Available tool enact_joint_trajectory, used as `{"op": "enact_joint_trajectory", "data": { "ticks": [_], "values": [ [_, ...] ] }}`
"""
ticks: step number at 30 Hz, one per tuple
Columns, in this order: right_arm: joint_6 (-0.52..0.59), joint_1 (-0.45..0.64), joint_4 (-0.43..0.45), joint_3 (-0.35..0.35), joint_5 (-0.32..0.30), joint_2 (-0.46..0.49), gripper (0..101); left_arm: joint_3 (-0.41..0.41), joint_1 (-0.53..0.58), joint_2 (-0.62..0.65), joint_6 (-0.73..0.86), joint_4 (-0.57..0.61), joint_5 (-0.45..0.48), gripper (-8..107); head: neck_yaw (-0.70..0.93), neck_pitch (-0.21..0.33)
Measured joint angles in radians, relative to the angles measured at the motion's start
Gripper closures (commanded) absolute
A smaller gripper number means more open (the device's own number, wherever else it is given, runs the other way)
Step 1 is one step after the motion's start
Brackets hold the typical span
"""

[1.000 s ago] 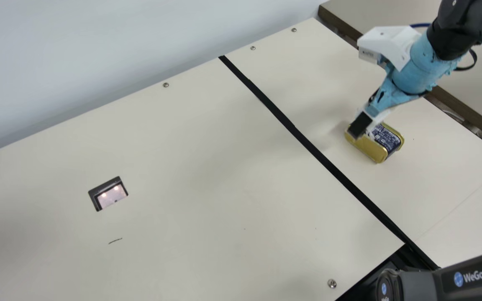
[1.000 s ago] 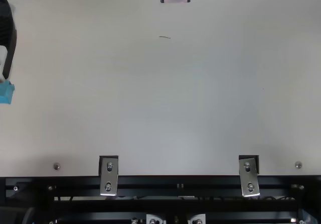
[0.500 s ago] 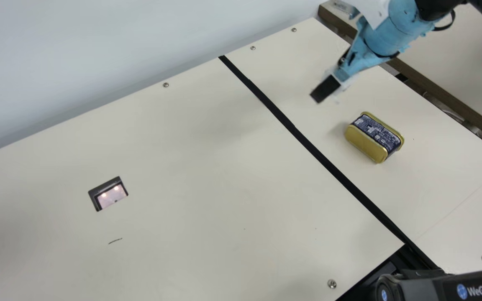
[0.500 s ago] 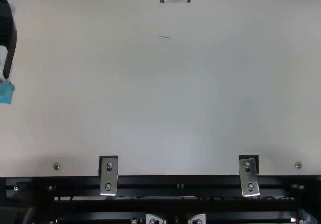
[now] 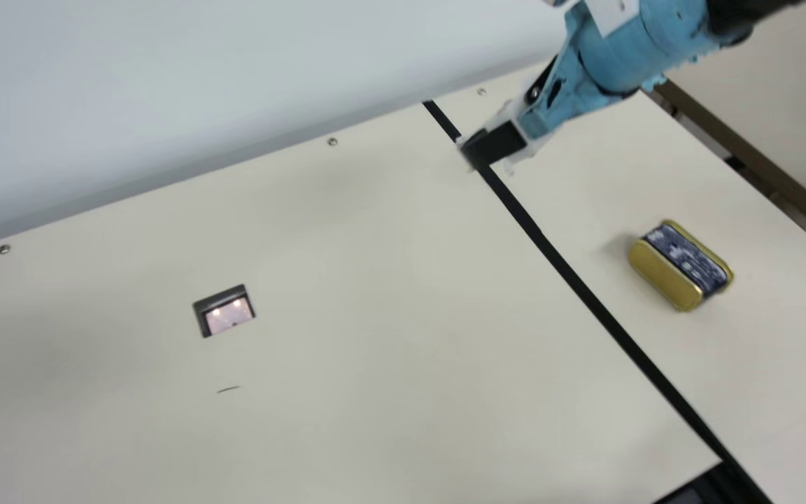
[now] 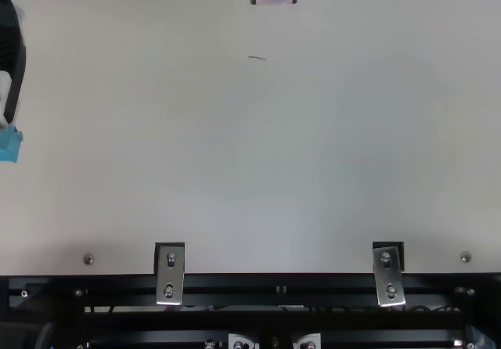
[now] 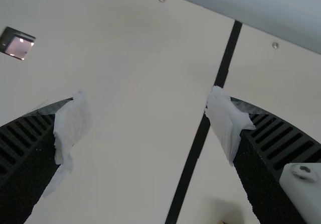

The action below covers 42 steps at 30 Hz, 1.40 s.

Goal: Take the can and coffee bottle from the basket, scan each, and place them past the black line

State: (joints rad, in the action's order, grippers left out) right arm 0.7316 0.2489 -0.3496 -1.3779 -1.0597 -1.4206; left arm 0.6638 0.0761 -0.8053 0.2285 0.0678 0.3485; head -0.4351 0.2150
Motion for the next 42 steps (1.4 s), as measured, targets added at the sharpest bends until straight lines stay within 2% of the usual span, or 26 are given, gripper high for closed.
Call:
{"op": "enact_joint_trajectory", "data": {
  "ticks": [3, 6, 8, 12, 14, 20, 23, 27, 33, 38, 42],
  "values": [
    [-0.033, -0.060, -0.014, -0.006, 0.005, 0.019, 0, 0.000, 0.000, 0.000, 0.000, 0.000, 0.000, 9, 0.087, 0.020],
    [-0.064, -0.117, -0.024, -0.008, 0.008, 0.035, 0, 0.000, 0.000, 0.000, 0.000, 0.000, 0.000, 9, 0.154, 0.015],
    [-0.083, -0.155, -0.028, -0.011, 0.011, 0.045, 0, 0.000, 0.000, 0.000, 0.000, 0.000, 0.000, 9, 0.205, 0.041],
    [-0.120, -0.230, -0.033, -0.012, 0.027, 0.065, 0, 0.000, 0.000, 0.000, 0.000, 0.000, 0.000, 9, 0.297, 0.041],
    [-0.132, -0.264, -0.030, -0.011, 0.040, 0.078, 0, 0.000, 0.000, 0.000, 0.000, 0.000, 0.000, 9, 0.328, 0.067],
    [-0.185, -0.365, 0.042, 0.026, 0.120, 0.143, 0, 0.000, 0.000, 0.000, 0.000, 0.000, 0.000, 9, 0.399, 0.072],
    [-0.218, -0.416, 0.056, 0.055, 0.155, 0.186, 0, 0.000, 0.000, 0.000, 0.000, 0.000, 0.000, 9, 0.420, 0.092],
    [-0.266, -0.472, 0.063, 0.097, 0.178, 0.247, 0, 0.000, 0.000, 0.000, 0.000, 0.000, 0.000, 9, 0.445, 0.087],
    [-0.344, -0.538, 0.095, 0.134, 0.148, 0.365, 0, 0.000, 0.000, 0.000, 0.000, 0.000, 0.000, 9, 0.456, 0.087],
    [-0.410, -0.578, 0.135, 0.122, 0.083, 0.458, 0, 0.000, 0.000, 0.000, 0.000, 0.000, 0.000, 9, 0.430, 0.092],
    [-0.464, -0.614, 0.159, 0.094, 0.007, 0.528, 0, 0.000, 0.000, 0.000, 0.000, 0.000, 0.000, 9, 0.415, 0.092]
  ]
}}
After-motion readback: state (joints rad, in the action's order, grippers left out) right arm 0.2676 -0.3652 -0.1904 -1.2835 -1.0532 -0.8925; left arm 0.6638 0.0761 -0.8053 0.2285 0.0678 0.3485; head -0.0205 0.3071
